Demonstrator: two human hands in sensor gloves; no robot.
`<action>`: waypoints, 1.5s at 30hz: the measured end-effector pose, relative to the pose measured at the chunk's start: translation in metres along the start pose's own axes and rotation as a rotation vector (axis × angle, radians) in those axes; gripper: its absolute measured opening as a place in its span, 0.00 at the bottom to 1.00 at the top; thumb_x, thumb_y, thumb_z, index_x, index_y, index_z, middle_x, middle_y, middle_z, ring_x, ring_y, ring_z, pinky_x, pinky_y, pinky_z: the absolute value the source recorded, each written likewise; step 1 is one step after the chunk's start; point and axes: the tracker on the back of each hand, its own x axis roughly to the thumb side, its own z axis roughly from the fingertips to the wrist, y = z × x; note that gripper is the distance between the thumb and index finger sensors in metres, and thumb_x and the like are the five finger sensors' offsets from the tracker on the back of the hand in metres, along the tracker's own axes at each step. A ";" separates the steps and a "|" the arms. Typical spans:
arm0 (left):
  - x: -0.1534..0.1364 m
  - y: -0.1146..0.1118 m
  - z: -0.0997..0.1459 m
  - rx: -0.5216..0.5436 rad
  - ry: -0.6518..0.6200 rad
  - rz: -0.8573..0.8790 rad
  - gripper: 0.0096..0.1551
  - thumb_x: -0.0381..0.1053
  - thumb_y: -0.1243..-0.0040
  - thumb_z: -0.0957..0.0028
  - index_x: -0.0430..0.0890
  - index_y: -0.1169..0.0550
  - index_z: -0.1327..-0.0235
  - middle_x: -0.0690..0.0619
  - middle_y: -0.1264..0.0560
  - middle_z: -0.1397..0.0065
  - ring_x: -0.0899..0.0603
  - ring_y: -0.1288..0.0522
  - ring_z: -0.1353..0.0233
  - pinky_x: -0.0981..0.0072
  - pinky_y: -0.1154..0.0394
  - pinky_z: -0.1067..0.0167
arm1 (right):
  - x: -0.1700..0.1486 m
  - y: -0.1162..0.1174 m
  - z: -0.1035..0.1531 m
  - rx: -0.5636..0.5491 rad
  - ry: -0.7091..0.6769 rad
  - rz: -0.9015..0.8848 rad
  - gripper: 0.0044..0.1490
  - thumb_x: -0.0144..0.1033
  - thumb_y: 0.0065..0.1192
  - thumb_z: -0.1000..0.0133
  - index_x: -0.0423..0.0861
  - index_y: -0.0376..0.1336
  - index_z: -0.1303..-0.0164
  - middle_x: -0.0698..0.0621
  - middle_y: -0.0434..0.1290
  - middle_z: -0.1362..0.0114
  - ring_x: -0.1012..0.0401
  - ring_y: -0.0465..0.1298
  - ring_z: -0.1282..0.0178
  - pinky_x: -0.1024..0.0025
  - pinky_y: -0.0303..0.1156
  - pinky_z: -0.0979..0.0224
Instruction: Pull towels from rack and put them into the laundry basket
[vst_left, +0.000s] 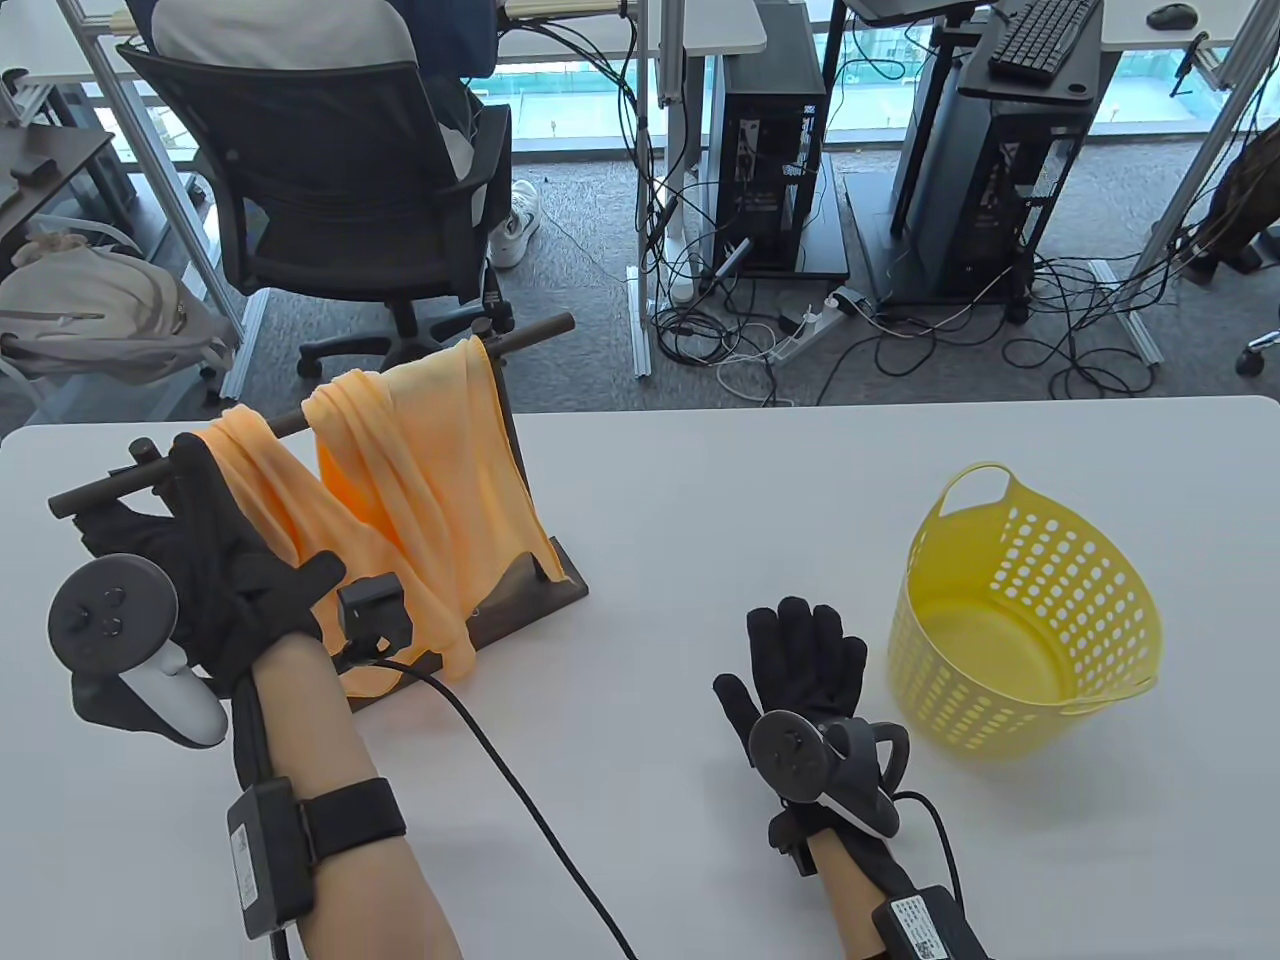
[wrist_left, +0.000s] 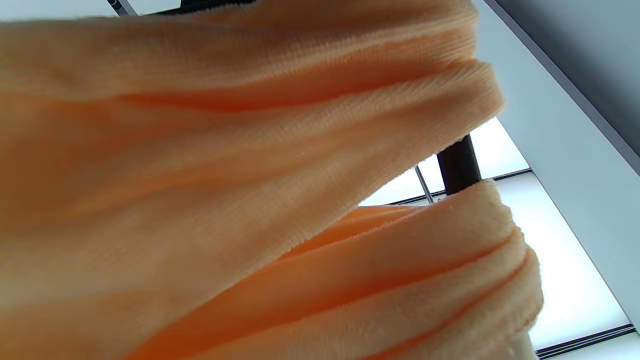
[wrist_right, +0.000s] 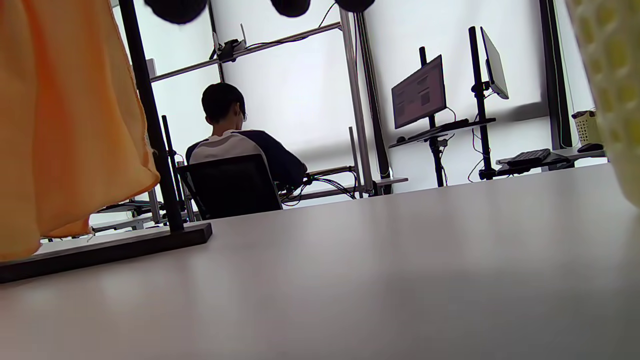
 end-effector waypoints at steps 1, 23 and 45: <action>-0.001 -0.001 -0.004 -0.017 0.013 0.022 0.61 0.78 0.66 0.27 0.37 0.72 0.15 0.35 0.71 0.10 0.25 0.68 0.14 0.30 0.67 0.26 | 0.000 0.000 -0.001 -0.004 0.011 0.010 0.43 0.53 0.36 0.26 0.38 0.36 0.10 0.30 0.35 0.11 0.32 0.32 0.17 0.30 0.36 0.19; -0.016 0.000 -0.028 -0.256 -0.042 0.131 0.48 0.79 0.64 0.25 0.48 0.59 0.12 0.45 0.56 0.11 0.27 0.59 0.14 0.25 0.63 0.25 | 0.138 -0.167 -0.080 -0.310 -0.183 -0.394 0.76 0.70 0.39 0.30 0.21 0.11 0.25 0.11 0.16 0.24 0.15 0.26 0.28 0.10 0.39 0.31; -0.013 0.006 -0.031 -0.334 -0.045 0.139 0.48 0.78 0.62 0.25 0.48 0.58 0.12 0.45 0.54 0.11 0.27 0.58 0.14 0.25 0.63 0.26 | 0.238 -0.088 -0.185 -0.069 0.070 -0.676 0.43 0.45 0.51 0.25 0.26 0.45 0.17 0.40 0.65 0.29 0.51 0.72 0.40 0.58 0.73 0.35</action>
